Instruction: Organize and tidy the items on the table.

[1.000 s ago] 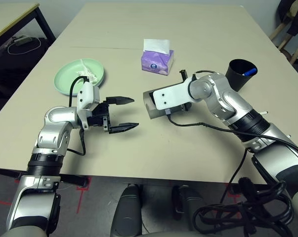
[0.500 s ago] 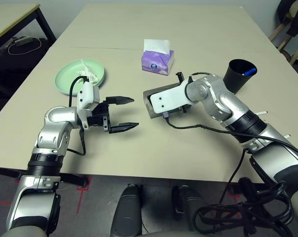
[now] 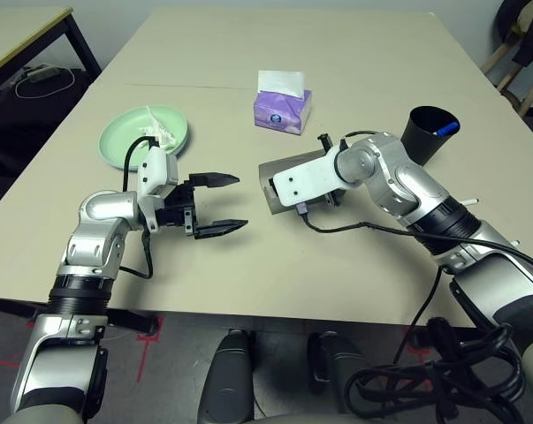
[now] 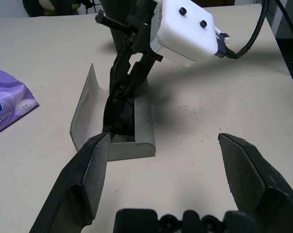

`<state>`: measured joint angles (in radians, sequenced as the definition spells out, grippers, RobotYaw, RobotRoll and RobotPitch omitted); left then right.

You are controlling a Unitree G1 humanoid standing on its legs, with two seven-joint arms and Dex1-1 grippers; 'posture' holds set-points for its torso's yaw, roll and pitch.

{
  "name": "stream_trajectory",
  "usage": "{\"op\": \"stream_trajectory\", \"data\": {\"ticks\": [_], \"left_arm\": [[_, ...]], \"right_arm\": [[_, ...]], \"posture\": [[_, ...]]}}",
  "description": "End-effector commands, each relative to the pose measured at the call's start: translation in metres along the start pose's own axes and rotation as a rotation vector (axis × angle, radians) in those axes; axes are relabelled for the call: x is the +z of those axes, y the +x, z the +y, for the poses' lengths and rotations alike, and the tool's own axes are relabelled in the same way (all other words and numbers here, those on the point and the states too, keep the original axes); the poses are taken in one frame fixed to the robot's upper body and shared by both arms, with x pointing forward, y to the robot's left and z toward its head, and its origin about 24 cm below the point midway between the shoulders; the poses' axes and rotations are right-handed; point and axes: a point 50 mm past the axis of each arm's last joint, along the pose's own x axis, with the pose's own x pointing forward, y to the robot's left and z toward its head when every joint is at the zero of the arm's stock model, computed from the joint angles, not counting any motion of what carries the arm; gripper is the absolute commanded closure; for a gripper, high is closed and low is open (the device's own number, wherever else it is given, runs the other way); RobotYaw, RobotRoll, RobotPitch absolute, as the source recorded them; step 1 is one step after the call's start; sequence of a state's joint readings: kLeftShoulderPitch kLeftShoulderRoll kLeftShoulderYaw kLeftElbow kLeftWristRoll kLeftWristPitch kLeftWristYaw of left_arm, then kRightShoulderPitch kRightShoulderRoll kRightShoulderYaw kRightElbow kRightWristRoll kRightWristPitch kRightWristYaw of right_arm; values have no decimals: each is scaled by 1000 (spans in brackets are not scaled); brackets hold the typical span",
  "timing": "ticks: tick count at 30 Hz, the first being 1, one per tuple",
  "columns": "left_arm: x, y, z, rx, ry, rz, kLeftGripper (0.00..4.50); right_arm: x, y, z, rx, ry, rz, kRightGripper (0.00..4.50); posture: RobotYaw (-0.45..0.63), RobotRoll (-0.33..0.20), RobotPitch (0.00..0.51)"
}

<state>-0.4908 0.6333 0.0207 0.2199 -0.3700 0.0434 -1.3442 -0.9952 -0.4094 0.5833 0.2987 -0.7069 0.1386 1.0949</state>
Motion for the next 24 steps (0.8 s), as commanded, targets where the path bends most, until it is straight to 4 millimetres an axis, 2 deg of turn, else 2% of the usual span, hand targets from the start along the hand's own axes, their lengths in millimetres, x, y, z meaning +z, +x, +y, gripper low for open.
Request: {"op": "stream_trajectory", "data": {"ticks": [1,2,13,20,22,24], "left_arm": [[-4,-2,-3,1,-9,9,0],[-4,-2,-3,2,-9,10,0],[-5,-1,0,3,-9,9,0],[-6,-3,3,-3,-12,13,0],[-5,-3,5,-2,-14,11,0],[-6,-1,7,0,-18,8,0]], "right_arm": [[0,2,1,29,11,-7,4136],[-1,2,0,31,13,-7,4136],[-3,-9,-12,-4,39,-12,45],[-8,-38,-21,-70,177,-64,45],[-13,-44,-19,-76,280,-122,45],[-18,-45,-14,-87,431,-252,45]], "posture": [[148,0,118],[148,0,118],[126,0,109],[99,0,101],[89,0,100],[81,0,100]]}}
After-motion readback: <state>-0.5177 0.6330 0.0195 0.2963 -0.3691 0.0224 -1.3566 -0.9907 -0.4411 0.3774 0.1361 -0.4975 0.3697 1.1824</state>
